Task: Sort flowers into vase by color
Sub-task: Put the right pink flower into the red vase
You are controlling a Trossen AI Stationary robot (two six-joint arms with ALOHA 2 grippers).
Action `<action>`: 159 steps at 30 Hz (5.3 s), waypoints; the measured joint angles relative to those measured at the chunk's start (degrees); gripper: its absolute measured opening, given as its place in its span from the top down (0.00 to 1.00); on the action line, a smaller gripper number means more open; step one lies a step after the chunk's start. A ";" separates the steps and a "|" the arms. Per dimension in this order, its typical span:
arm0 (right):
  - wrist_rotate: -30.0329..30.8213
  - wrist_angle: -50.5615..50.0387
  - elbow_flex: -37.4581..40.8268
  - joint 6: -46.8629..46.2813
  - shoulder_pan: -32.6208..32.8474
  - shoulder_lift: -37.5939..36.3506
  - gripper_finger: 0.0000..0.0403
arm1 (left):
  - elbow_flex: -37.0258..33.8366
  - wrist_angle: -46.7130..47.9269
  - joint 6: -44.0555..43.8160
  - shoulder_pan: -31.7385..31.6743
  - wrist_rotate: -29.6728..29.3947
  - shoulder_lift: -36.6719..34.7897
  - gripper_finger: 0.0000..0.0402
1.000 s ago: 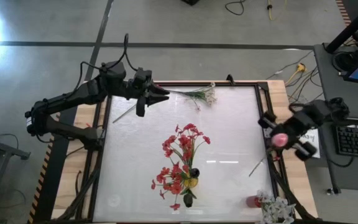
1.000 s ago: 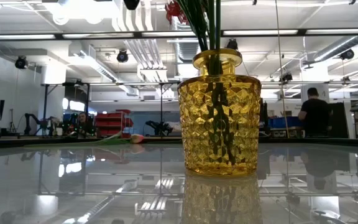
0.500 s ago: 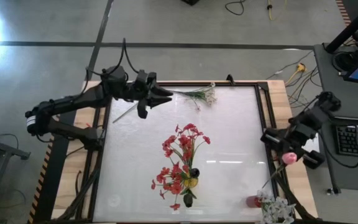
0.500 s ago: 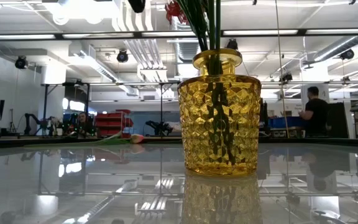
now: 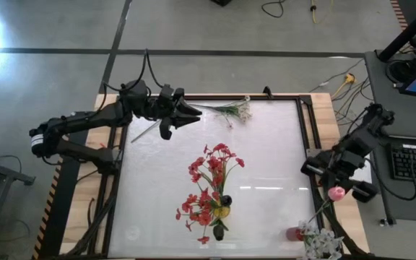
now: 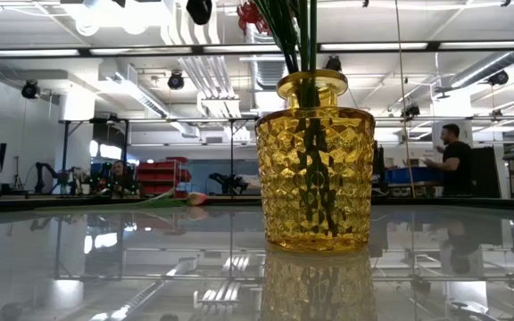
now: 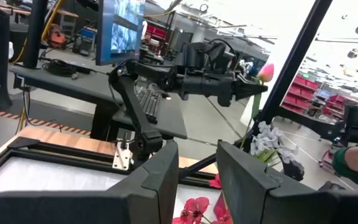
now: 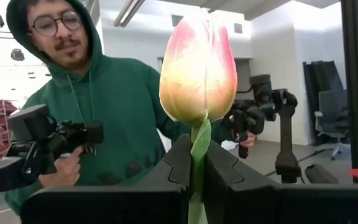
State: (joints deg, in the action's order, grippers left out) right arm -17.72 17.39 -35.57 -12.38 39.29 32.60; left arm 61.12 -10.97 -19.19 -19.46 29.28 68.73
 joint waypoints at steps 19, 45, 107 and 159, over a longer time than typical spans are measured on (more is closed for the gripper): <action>3.31 10.67 0.07 2.47 4.50 1.99 0.97 | 0.00 -0.29 -1.53 -0.02 0.39 -0.02 0.75; 3.20 8.70 3.23 1.01 8.22 1.99 0.97 | 0.00 -0.62 -2.37 -0.02 0.52 -0.02 0.75; 3.05 7.14 -1.01 4.45 8.19 5.55 0.97 | 0.00 -0.58 -0.82 -0.02 2.49 -0.02 0.75; 10.91 14.81 -0.72 2.71 10.84 10.98 0.97 | -0.09 -0.49 0.71 -0.02 4.87 -0.02 0.75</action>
State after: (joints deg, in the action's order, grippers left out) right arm -6.81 32.20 -36.29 -9.67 50.13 43.58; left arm 61.04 -11.46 -18.48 -19.49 34.15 68.71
